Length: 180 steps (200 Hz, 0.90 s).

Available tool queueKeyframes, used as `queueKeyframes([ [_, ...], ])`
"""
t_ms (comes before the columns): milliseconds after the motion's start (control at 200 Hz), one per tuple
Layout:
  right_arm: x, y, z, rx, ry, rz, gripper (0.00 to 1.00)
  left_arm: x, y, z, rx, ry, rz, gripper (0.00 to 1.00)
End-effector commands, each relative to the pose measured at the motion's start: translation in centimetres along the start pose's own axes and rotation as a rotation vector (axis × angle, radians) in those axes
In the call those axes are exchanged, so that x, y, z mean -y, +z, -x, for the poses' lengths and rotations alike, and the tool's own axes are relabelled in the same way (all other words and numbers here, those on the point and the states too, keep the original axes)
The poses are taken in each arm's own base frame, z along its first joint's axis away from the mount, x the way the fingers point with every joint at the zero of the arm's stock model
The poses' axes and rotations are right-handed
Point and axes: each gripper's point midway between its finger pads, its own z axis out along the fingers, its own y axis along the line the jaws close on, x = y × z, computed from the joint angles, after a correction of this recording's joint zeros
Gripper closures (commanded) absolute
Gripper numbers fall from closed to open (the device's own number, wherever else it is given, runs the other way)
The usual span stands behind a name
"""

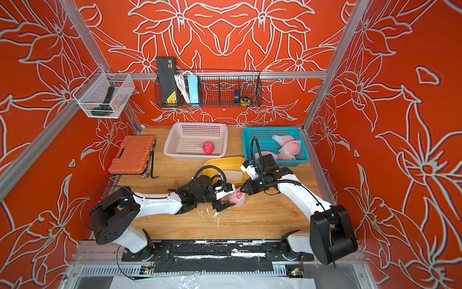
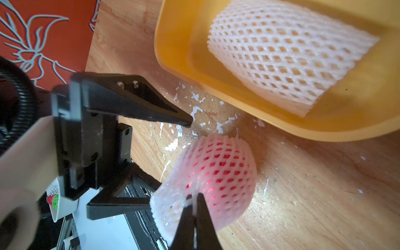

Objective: Remove foam nets from apples
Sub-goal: Remove the foam net from the apple.

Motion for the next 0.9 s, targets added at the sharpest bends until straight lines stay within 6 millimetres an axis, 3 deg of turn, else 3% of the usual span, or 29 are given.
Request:
queueKeyframes([
  [0,-0.7,-0.2,0.9,0.001,-0.023,0.002,1.00,0.0,0.4,1.5,0.026,0.018,-0.012,0.16],
  [275,-1.3,0.0,1.2,0.008,-0.016,0.027,1.00,1.4,1.9,1.4,-0.002,0.043,-0.089,0.23],
  [540,-1.9,-0.3,1.4,0.026,-0.030,0.050,1.00,1.6,2.4,1.2,-0.019,0.039,-0.112,0.41],
  [671,-1.7,-0.4,0.9,0.015,-0.037,0.031,0.87,1.8,2.5,1.5,-0.023,0.034,-0.130,0.60],
  [731,-1.5,-0.7,0.7,0.024,-0.053,0.002,0.74,1.8,2.5,1.5,-0.023,0.033,-0.132,0.67],
  [896,0.0,-2.5,1.3,0.075,-0.152,-0.152,0.51,1.4,2.0,1.1,-0.045,0.020,-0.122,0.77],
])
